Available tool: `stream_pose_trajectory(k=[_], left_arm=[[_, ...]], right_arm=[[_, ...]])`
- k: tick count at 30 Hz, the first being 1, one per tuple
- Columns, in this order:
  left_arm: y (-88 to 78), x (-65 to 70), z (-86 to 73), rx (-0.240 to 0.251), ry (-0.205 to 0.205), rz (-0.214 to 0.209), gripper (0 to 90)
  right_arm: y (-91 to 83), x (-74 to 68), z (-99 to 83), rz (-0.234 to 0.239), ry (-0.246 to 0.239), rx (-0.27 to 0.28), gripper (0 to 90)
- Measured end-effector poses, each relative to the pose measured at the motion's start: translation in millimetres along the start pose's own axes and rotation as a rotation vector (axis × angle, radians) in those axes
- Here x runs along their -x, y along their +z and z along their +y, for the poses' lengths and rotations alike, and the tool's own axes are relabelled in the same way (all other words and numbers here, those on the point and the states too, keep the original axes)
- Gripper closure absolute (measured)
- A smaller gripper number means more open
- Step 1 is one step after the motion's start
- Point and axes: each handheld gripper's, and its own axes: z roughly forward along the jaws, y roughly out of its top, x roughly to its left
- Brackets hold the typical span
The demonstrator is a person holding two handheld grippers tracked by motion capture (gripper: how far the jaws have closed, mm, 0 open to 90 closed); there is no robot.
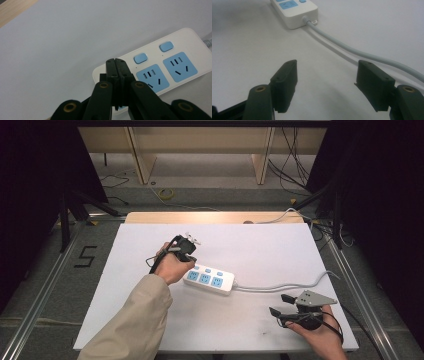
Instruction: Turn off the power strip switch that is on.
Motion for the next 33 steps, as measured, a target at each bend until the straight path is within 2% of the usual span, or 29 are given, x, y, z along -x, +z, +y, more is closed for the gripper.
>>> stream_pose_trajectory(k=[33], left_arm=[[16.8, 3.2, 13.3, -0.061, 0.012, -0.016, 90.0]], right_arm=[[0.5, 0.3, -0.2, 0.001, 0.003, 0.002, 34.2]])
